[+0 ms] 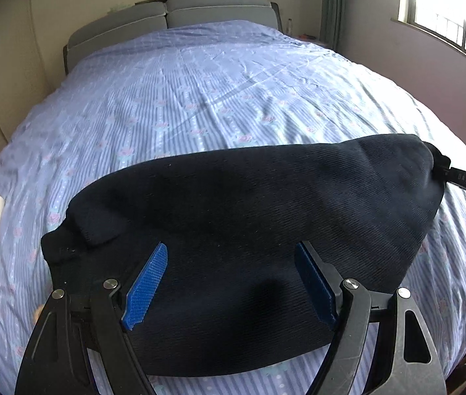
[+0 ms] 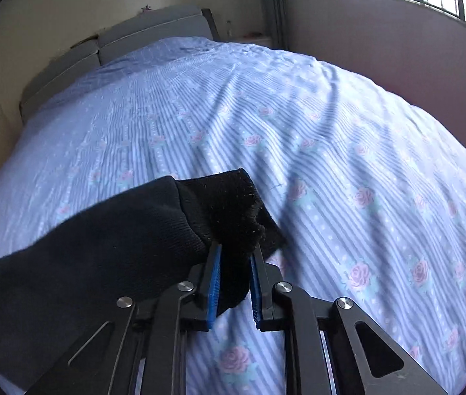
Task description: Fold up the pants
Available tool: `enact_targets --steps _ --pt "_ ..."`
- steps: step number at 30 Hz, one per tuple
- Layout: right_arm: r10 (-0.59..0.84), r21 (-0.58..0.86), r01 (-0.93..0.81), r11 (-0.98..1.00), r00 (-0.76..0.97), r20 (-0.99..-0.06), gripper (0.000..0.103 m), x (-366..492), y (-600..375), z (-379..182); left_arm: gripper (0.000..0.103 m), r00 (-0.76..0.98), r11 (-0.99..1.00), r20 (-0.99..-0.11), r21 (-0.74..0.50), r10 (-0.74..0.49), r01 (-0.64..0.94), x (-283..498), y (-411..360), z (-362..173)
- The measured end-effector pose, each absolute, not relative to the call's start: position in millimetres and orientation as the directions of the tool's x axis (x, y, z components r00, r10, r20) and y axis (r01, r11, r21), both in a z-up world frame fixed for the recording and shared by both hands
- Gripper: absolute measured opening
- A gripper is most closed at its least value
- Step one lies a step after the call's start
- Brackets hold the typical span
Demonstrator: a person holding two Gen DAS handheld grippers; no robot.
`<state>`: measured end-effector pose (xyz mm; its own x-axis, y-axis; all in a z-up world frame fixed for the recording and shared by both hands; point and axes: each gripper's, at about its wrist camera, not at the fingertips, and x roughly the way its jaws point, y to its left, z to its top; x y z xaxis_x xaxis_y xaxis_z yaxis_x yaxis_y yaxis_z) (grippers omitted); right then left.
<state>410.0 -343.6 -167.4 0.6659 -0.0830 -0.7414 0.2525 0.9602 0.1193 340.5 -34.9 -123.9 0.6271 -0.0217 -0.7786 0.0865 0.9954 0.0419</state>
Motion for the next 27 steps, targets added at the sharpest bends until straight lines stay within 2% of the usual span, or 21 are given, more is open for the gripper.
enact_targets --steps 4,6,7,10,13,16,18,22,25,26,27 --pt "-0.128 0.117 0.29 0.95 0.702 -0.701 0.059 391 -353 -151 0.079 0.628 0.995 -0.778 0.05 -0.016 0.088 336 -32 -125" --pt "-0.153 0.167 0.328 0.93 0.757 -0.636 0.071 371 -363 -140 0.079 0.639 0.994 -0.768 0.037 -0.037 0.102 330 -35 -122" --pt "-0.121 0.218 0.314 0.924 0.781 -0.613 0.074 365 -365 -139 0.079 0.644 0.993 -0.764 0.037 -0.044 0.111 328 -38 -121" --pt "0.039 0.339 0.233 0.912 0.771 -0.635 0.074 368 -369 -153 0.079 0.669 0.987 -0.74 0.045 -0.07 0.154 320 -51 -114" --pt "0.139 0.458 0.242 0.855 0.745 -0.652 0.074 378 -378 -177 0.079 0.689 0.978 -0.721 0.074 -0.082 0.194 315 -64 -109" --pt "0.233 0.589 0.257 0.766 0.743 -0.628 0.074 390 -386 -200 0.079 0.712 0.97 -0.699 0.118 -0.069 0.21 316 -74 -105" --pt "0.24 0.611 0.261 0.747 0.752 -0.614 0.075 397 -388 -207 0.079 0.715 0.969 -0.695 0.12 -0.075 0.218 319 -79 -103" --pt "0.286 0.631 0.225 0.743 0.745 -0.602 0.082 420 -390 -215 0.079 0.715 0.97 -0.691 0.083 -0.111 0.23 323 -84 -104" --pt "0.304 0.642 0.206 0.738 0.748 -0.59 0.082 430 -388 -217 0.079 0.705 0.966 -0.694 0.049 -0.149 0.253 326 -89 -107" --pt "0.306 0.644 0.205 0.737 0.748 -0.589 0.08 434 -388 -217 0.079 0.701 0.966 -0.695 0.037 -0.161 0.258 327 -91 -108" --pt "0.312 0.649 0.199 0.734 0.75 -0.583 0.065 436 -387 -217 0.079 0.698 0.965 -0.696 0.028 -0.168 0.26 327 -92 -109"
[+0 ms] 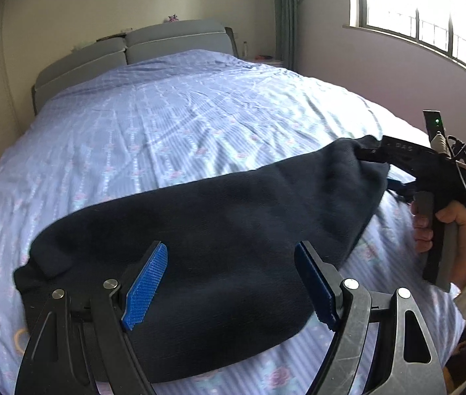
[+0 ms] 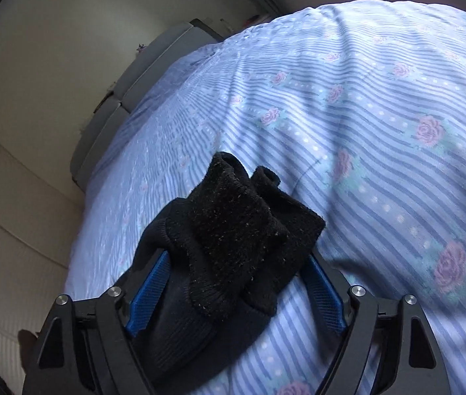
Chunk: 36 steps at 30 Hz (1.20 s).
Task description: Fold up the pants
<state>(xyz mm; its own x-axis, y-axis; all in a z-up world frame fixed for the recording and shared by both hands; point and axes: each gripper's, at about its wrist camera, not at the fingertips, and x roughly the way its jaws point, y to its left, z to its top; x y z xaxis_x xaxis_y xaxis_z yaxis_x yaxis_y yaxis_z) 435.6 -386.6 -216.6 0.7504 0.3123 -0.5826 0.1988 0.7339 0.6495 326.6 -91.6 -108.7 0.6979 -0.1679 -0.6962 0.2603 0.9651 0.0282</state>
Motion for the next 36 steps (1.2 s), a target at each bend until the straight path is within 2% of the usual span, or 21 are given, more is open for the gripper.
enact_targets --steps 1,2,3,4,7,12,17,22,25,28,36 --pt "0.337 0.664 0.179 0.726 0.749 -0.57 0.053 436 -386 -216 0.079 0.694 0.965 -0.699 0.018 -0.175 0.262 327 -92 -109" --pt "0.362 0.685 0.172 0.708 0.744 -0.561 0.05 437 -387 -216 0.079 0.689 0.964 -0.7 0.004 -0.187 0.265 328 -93 -110" --pt "0.369 0.704 0.179 0.687 0.748 -0.551 0.039 433 -391 -216 0.079 0.688 0.964 -0.7 -0.002 -0.191 0.265 328 -95 -111" --pt "0.375 0.724 0.183 0.666 0.757 -0.536 0.033 428 -395 -215 0.079 0.687 0.964 -0.7 -0.01 -0.197 0.266 329 -96 -111" --pt "0.359 0.747 0.17 0.643 0.794 -0.49 0.03 405 -406 -205 0.073 0.668 0.956 -0.708 -0.036 -0.229 0.29 330 -103 -116" --pt "0.286 0.636 0.143 0.758 0.804 -0.522 0.03 389 -394 -179 0.059 0.603 0.945 -0.757 -0.059 -0.253 0.322 335 -120 -137" --pt "0.29 0.63 0.129 0.766 0.805 -0.518 0.03 380 -397 -169 0.06 0.604 0.952 -0.768 -0.02 -0.211 0.307 332 -128 -157" --pt "0.278 0.627 0.129 0.768 0.814 -0.509 0.027 373 -394 -152 0.06 0.652 0.951 -0.744 0.078 -0.143 0.298 322 -140 -168" --pt "0.245 0.576 0.119 0.808 0.822 -0.514 0.027 368 -381 -130 0.059 0.62 0.959 -0.766 0.014 -0.172 0.284 323 -129 -150" --pt "0.203 0.503 0.095 0.859 0.838 -0.507 0.027 356 -362 -100 0.059 0.676 0.973 -0.705 -0.092 -0.214 0.212 305 -96 -109" --pt "0.12 0.248 0.005 0.969 0.865 -0.487 0.027 342 -272 -32 0.059 0.724 0.99 -0.677 -0.117 -0.135 0.074 249 -2 -57"
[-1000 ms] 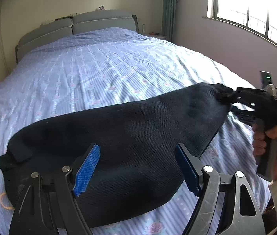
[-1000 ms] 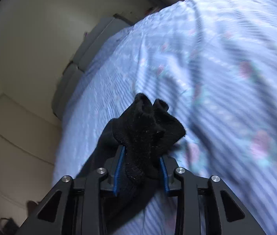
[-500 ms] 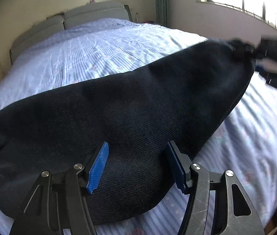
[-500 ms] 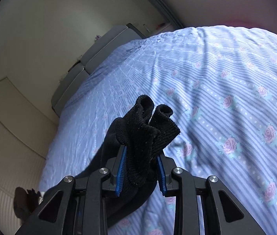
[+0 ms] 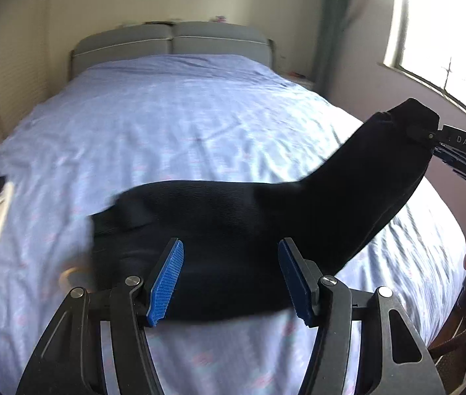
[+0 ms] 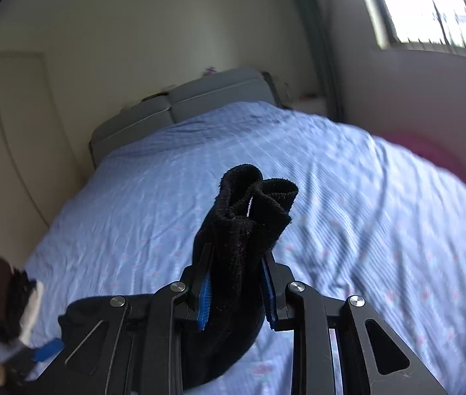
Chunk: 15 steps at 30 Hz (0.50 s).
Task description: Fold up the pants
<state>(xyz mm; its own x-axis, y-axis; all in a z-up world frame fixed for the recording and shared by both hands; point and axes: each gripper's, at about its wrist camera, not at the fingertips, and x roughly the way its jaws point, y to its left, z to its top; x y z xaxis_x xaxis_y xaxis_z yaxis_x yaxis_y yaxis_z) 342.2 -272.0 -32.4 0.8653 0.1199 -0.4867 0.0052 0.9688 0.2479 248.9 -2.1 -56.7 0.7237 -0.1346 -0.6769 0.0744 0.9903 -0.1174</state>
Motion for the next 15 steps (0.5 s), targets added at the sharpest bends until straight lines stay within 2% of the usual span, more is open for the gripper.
enact_targets --steps 7,15 --pt "0.14 0.069 -0.121 0.99 0.856 -0.497 0.024 326 -166 -9 0.059 0.738 0.978 -0.669 -0.198 -0.091 -0.058 215 82 -48" --pt "0.158 -0.16 -0.302 0.94 0.798 -0.581 0.024 314 -29 -43 0.059 0.725 0.959 -0.683 -0.253 -0.087 -0.123 181 140 -68"
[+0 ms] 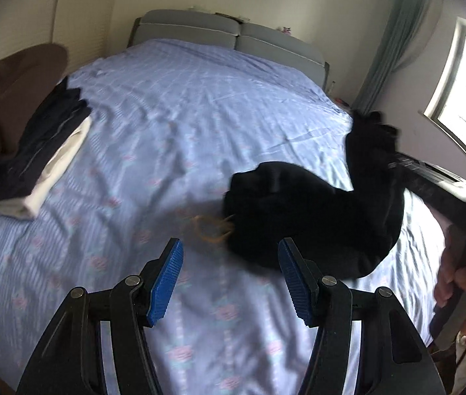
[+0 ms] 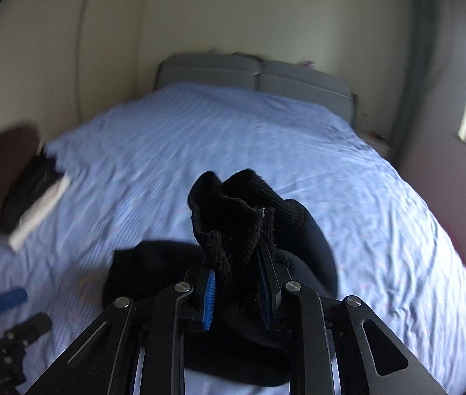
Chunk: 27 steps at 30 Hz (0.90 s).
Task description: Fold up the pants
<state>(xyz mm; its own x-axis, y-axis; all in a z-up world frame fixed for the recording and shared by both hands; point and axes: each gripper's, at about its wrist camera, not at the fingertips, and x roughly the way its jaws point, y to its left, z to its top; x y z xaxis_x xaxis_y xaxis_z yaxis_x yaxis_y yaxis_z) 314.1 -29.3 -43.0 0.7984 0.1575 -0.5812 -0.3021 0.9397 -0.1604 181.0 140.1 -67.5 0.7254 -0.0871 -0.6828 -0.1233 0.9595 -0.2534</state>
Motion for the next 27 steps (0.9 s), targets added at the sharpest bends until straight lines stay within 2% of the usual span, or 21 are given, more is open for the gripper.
enact_targets --steps 9,11,12,13,15,19,21,22,24,27 --pt "0.138 -0.263 -0.433 0.862 0.7 -0.7 0.024 302 51 -101 0.059 0.707 0.952 -0.706 -0.242 -0.04 -0.188 168 181 -83" --pt "0.128 -0.27 -0.436 0.858 0.692 -0.71 0.031 298 54 -106 0.059 0.705 0.951 -0.709 -0.231 -0.022 -0.203 164 186 -83" --pt "0.132 -0.263 -0.436 0.861 0.69 -0.711 0.037 296 54 -106 0.061 0.703 0.951 -0.711 -0.226 -0.013 -0.21 163 188 -82" --pt "0.149 -0.241 -0.442 0.864 0.682 -0.716 0.049 293 53 -103 0.064 0.704 0.951 -0.711 -0.222 -0.007 -0.215 161 190 -81" --pt "0.223 -0.164 -0.475 0.865 0.656 -0.721 0.061 286 51 -96 0.068 0.708 0.948 -0.706 -0.22 0.007 -0.229 157 192 -76" --pt "0.322 -0.106 -0.522 0.847 0.66 -0.679 0.062 255 40 -70 0.07 0.722 0.948 -0.692 -0.211 0.026 -0.237 151 188 -64" --pt "0.368 -0.074 -0.52 0.851 0.692 -0.621 0.065 236 19 -54 0.072 0.732 0.954 -0.681 -0.203 0.025 -0.221 149 181 -56" --pt "0.371 -0.058 -0.492 0.868 0.724 -0.582 0.073 226 0 -45 0.073 0.736 0.956 -0.677 -0.202 0.019 -0.211 150 176 -53" --pt "0.344 -0.042 -0.432 0.901 0.77 -0.537 0.079 219 -31 -36 0.075 0.745 0.959 -0.667 -0.22 -0.013 -0.18 153 165 -47" --pt "0.264 -0.009 -0.309 0.951 0.826 -0.499 0.079 223 -89 -30 0.08 0.748 0.96 -0.661 -0.244 -0.064 -0.134 166 143 -41"
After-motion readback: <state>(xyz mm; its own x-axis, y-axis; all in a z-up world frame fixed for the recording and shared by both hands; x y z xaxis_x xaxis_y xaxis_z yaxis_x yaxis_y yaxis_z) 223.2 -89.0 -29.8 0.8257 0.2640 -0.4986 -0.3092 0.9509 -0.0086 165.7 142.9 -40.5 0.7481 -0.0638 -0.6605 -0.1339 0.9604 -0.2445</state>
